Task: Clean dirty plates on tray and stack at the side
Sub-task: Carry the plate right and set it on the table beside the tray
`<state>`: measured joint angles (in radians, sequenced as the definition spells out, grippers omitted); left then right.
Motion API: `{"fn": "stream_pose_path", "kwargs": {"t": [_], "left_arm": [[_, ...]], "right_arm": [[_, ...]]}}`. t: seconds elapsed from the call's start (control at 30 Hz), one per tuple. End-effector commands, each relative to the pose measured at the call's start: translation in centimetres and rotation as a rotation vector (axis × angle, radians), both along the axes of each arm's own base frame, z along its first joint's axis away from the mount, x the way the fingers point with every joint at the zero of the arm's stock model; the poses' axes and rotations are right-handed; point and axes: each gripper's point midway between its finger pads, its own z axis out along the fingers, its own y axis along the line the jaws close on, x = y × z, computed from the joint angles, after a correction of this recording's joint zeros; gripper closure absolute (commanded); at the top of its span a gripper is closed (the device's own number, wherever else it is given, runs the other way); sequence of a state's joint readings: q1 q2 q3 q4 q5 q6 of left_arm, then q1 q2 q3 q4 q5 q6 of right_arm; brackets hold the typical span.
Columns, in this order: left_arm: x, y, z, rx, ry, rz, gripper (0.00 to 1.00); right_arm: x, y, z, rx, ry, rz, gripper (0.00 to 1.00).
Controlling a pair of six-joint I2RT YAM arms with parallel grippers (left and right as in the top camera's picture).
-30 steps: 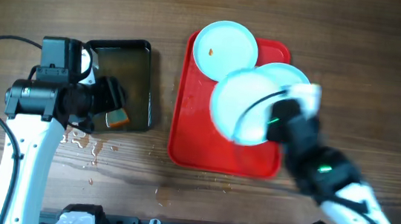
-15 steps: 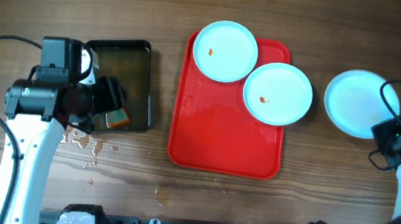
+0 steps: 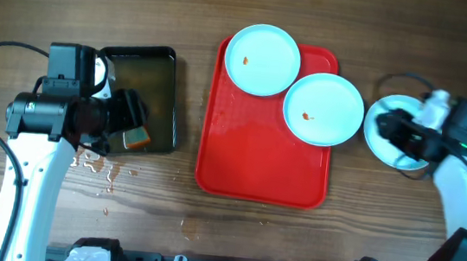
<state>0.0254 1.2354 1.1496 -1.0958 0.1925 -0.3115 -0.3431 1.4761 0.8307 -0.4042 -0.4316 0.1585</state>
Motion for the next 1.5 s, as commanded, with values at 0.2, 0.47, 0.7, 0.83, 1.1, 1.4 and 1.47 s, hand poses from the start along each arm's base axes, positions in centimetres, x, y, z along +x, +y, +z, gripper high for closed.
{"fn": "stream_pose_path", "kwargs": {"t": [0.2, 0.47, 0.7, 0.83, 1.1, 1.4, 1.47], "left_arm": [[0.2, -0.3, 0.8, -0.006, -0.031, -0.019, 0.27], [0.2, -0.3, 0.8, -0.006, -0.031, -0.019, 0.27], [0.2, -0.3, 0.9, -0.006, -0.031, -0.019, 0.27], [0.2, -0.3, 0.9, -0.006, -0.031, -0.019, 0.27], [0.2, -0.3, 0.8, -0.005, -0.031, -0.019, 0.27], [0.3, -0.2, 0.7, -0.001, -0.025, -0.017, 0.27], [0.3, -0.2, 0.6, -0.001, -0.021, -0.017, 0.27]], "right_arm": [[2.9, 1.9, -3.9, -0.430, 0.063, 0.063, 0.59], [0.4, 4.7, -2.1, -0.272, 0.119, 0.104, 0.96], [-7.9, 8.0, 0.1, -0.006, 0.370, 0.005, 0.96], [-10.4, 10.4, -1.5, 0.066, 0.486, -0.025, 0.86], [-6.5, 10.3, -1.5, -0.173, 0.265, 0.125, 0.61], [-7.7, 13.7, -7.2, -0.212, 0.368, 0.468, 0.69], [-8.4, 14.1, -8.6, -0.206, 0.421, 0.481, 0.71]]}}
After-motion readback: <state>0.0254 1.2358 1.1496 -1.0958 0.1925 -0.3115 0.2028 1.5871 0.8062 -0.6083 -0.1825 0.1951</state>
